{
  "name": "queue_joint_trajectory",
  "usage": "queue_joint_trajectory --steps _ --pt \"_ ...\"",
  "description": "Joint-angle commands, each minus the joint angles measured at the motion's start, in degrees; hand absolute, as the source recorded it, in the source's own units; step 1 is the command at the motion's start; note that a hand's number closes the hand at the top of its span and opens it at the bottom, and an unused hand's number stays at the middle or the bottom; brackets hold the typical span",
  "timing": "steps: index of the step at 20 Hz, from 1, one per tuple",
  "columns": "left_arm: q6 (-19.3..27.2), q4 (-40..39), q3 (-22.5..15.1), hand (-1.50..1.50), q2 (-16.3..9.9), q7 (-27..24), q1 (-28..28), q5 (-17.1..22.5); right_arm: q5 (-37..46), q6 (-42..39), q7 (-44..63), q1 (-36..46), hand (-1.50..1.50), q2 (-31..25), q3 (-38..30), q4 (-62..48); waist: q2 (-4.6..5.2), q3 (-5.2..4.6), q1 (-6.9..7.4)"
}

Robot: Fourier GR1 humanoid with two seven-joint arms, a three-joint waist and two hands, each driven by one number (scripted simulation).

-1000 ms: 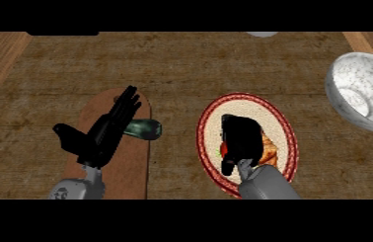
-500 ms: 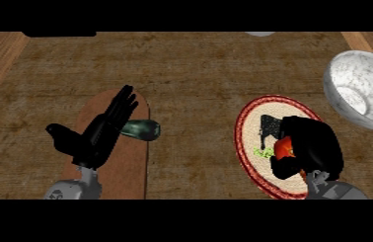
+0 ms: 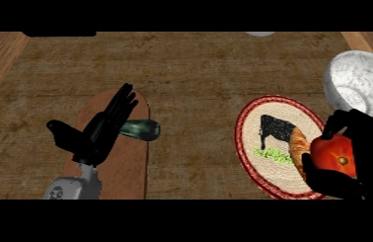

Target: Pick the tomato from the placemat and place it in the bowl

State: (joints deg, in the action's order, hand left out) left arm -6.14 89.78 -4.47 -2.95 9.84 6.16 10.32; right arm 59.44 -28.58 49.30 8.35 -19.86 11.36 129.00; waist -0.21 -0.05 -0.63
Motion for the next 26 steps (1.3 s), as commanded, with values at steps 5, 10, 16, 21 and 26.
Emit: queue_joint_trajectory --steps 5,10,16,21,26 --pt "1.2 1.2 -1.1 0.00 1.0 2.5 1.5 -1.3 -7.1 -11.4 3.1 13.5 1.50 -0.6 -14.1 3.5 0.17 0.01 0.65" --pt "-1.4 0.3 -0.7 0.00 0.1 -1.6 -2.2 -1.1 -10.3 -9.3 -3.8 16.9 1.50 -5.0 -24.7 -4.9 0.20 0.03 0.72" --pt "0.1 2.5 0.0 0.00 0.8 3.5 1.9 -0.1 -7.2 1.2 -11.9 16.4 1.50 -6.5 -26.9 -16.2 0.29 0.07 0.80" --pt "0.7 2.5 -1.4 0.00 1.6 1.5 -0.9 -2.2 -7.3 8.9 -20.8 18.9 1.50 -10.4 -31.4 -30.9 0.34 0.07 1.13" --pt "-0.5 1.2 -0.4 0.00 0.7 1.2 1.1 -1.7 -3.2 20.0 -29.3 22.5 1.50 -12.0 -30.4 -49.1 0.56 0.09 1.66"
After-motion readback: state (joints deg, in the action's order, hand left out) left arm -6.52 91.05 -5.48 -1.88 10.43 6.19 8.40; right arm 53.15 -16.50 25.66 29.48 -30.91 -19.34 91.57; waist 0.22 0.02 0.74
